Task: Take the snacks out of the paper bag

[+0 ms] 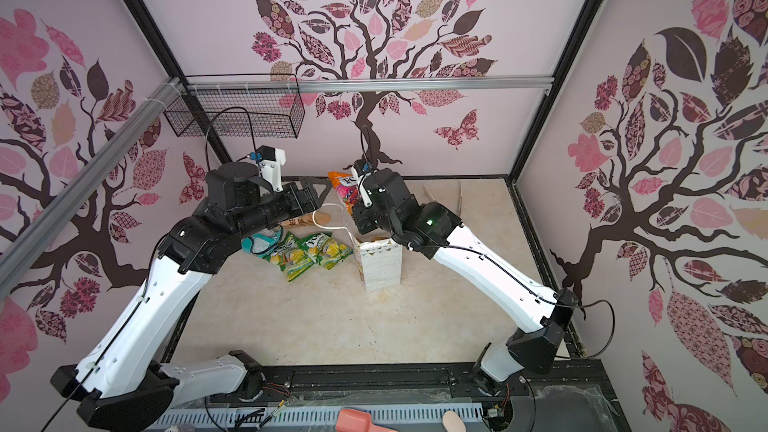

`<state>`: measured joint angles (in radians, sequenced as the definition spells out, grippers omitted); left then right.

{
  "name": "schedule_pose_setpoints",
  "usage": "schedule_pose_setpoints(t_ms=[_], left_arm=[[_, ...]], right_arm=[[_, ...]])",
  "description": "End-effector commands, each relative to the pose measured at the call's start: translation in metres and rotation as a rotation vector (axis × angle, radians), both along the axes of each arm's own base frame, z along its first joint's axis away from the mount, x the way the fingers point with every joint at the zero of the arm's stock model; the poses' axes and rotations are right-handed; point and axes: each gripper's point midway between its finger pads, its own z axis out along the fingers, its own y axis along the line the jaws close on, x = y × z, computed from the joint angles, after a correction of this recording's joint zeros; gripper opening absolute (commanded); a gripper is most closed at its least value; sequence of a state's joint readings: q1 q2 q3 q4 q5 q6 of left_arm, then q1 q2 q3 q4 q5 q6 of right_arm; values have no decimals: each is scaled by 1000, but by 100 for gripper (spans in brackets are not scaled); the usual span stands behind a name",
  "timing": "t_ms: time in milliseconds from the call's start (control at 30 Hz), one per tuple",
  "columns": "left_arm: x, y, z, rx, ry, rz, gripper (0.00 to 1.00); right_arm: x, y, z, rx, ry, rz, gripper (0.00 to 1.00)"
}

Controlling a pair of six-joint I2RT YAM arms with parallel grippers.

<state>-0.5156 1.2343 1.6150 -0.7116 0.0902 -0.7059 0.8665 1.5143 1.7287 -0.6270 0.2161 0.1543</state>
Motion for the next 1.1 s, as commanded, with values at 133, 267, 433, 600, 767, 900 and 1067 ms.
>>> schedule_pose_setpoints(t_ms=[133, 267, 433, 600, 767, 900, 1067], left_arm=[[10, -18, 20, -262, 28, -43, 75], [11, -33, 17, -288, 57, -116, 73], [18, -38, -8, -244, 109, -119, 70], [17, -53, -20, -199, 134, -196, 59], [18, -53, -16, -174, 92, -200, 43], [17, -52, -13, -151, 64, -209, 20], [13, -50, -4, -138, 23, -217, 0]], right_arm=[[-1, -3, 34, 48, -98, 2, 0], [-2, -1, 33, 31, -98, 17, 0], [-6, 3, 38, 51, -107, 38, 0], [-13, 12, 33, 54, -95, 92, 0], [-23, 25, 26, -3, -110, 151, 0], [-25, 30, 23, -42, -130, 149, 0], [-26, 26, 33, -8, -160, 137, 15]])
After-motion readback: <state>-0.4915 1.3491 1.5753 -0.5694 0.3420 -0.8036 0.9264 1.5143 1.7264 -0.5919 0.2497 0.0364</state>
